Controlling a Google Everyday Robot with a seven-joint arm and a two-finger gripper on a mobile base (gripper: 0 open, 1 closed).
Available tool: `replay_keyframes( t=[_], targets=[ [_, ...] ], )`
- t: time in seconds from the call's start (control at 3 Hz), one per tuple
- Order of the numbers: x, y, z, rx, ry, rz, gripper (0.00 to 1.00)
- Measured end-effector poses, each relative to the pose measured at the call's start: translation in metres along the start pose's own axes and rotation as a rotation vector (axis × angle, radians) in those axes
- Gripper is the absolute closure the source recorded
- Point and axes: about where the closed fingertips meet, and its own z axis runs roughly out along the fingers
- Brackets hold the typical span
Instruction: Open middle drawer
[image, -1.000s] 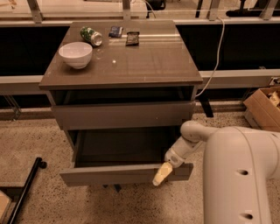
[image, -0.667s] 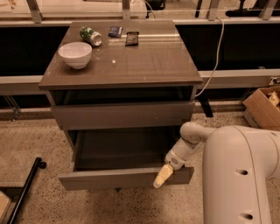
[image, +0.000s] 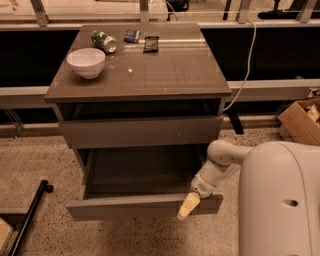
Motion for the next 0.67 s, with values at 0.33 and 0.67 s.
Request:
replay_keyframes(
  t=[0.33, 0.67],
  targets=[
    [0.002, 0.004, -0.001, -0.001, 0.005, 0.0, 0.42],
    [0.01, 0.023, -0.011, 0.008, -0.008, -0.025, 0.66]
  ],
)
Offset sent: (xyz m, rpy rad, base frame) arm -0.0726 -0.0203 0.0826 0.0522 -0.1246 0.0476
